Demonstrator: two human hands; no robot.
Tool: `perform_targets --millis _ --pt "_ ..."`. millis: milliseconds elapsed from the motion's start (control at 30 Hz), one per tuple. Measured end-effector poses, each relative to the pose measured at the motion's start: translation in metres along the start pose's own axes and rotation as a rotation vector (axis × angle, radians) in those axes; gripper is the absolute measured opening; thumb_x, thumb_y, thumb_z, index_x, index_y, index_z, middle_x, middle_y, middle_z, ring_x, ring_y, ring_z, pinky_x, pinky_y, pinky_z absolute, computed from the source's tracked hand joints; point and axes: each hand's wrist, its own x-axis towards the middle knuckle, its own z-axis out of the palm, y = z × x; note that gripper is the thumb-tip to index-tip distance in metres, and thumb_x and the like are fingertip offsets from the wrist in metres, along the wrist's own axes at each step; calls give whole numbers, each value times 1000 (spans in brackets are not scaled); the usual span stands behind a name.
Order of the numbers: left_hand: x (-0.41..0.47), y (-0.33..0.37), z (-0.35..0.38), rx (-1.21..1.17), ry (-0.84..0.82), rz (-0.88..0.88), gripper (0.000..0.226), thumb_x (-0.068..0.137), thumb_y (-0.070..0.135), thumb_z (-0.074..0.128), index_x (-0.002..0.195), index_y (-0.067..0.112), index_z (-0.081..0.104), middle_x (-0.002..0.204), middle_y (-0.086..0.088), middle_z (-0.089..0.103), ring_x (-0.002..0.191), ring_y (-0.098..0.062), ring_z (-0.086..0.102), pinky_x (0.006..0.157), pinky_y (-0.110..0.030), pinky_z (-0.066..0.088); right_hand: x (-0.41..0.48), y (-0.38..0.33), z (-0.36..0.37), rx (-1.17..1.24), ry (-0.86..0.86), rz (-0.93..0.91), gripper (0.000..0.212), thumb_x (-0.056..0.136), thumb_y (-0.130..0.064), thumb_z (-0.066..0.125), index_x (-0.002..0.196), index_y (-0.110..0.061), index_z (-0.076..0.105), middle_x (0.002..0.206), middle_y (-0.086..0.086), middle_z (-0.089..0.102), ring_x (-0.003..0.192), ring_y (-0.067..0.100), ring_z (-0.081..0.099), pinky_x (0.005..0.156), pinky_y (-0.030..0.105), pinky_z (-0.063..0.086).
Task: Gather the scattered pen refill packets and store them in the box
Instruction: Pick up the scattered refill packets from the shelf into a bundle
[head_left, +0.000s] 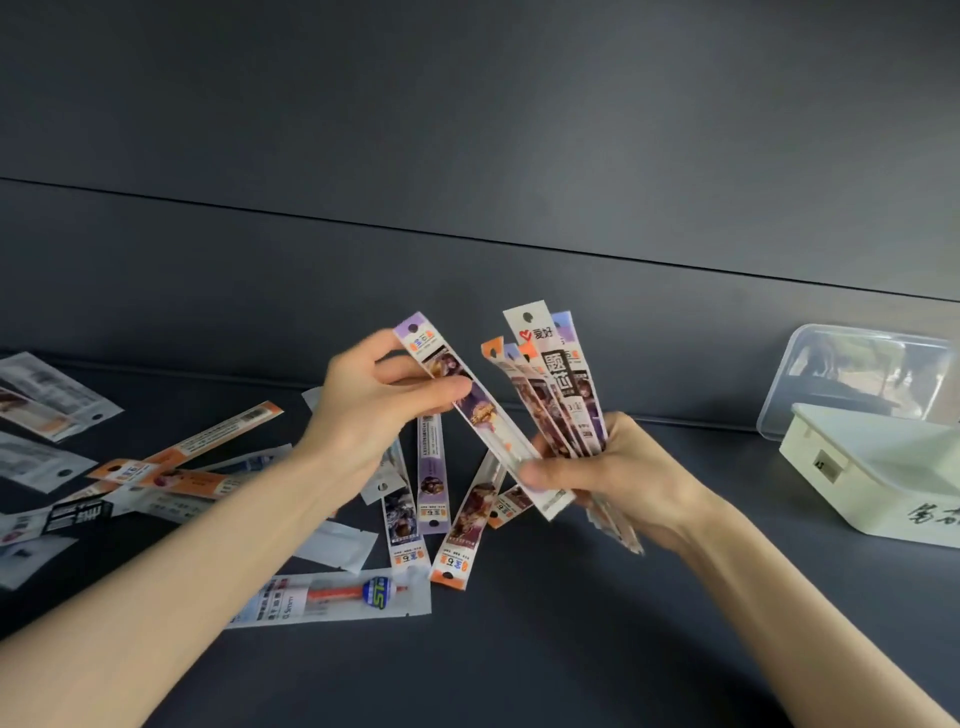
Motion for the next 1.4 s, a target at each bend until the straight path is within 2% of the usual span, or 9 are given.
perform_targets --millis 167,300,467,600,767,933,1167,1267,1400 --pt "-7 -7 8 -59 -111 -5 28 73 -2 72 97 10 64 83 -4 76 80 -16 73 66 -20 55 1 3 9 142 -90 26 17 76 -11 71 94 -13 72 87 0 75 82 18 70 78 29 56" --pt "-10 -9 12 47 -239 -15 21 78 3 69 98 9 65 89 -5 76 84 -15 73 69 -21 56 2 4 7 273 -46 17 18 80 -3 64 96 -10 70 87 5 74 77 17 70 68 24 55" --pt "-13 -20 6 974 -376 33 45 66 56 74 98 26 65 97 13 59 89 -3 55 73 -22 44 3 10 -4 425 53 84 13 88 -1 57 99 2 64 91 18 74 76 25 72 70 34 60" --pt "-19 -23 14 1288 -471 -21 54 64 66 69 97 25 59 105 9 46 105 -10 39 87 -30 34 6 11 -5 354 93 72 10 90 -1 56 98 -1 62 78 10 73 64 18 67 60 30 58" --pt "-21 -24 17 1122 -441 -36 34 70 48 75 76 15 70 78 8 62 71 -1 50 62 -23 36 7 15 -7 258 127 55 17 91 -1 56 105 1 64 67 3 57 55 11 51 50 21 44" --pt "-19 -20 14 1053 -446 -59 24 73 38 75 71 15 73 65 -1 70 53 -4 55 55 -22 43 8 15 -5 258 129 61 8 89 -10 62 83 -6 59 61 1 47 51 11 43 48 22 39" --pt "-16 -18 13 982 -224 41 20 79 27 66 63 15 68 54 3 68 50 -4 60 54 -24 47 9 16 -6 379 137 71 19 93 -9 55 75 -10 54 60 5 52 47 13 42 43 22 38" --pt "-16 -15 14 811 -111 187 18 88 28 61 76 14 62 59 5 70 51 -6 62 48 -21 41 9 13 -8 494 156 107 26 87 -27 62 72 -13 46 53 0 41 42 9 32 38 18 31" --pt "-15 -16 10 703 -64 434 1 86 16 66 86 15 65 69 7 70 66 -14 64 60 -26 50 9 10 -13 686 143 112 39 79 -49 58 71 -12 50 52 2 51 33 6 31 32 16 28"
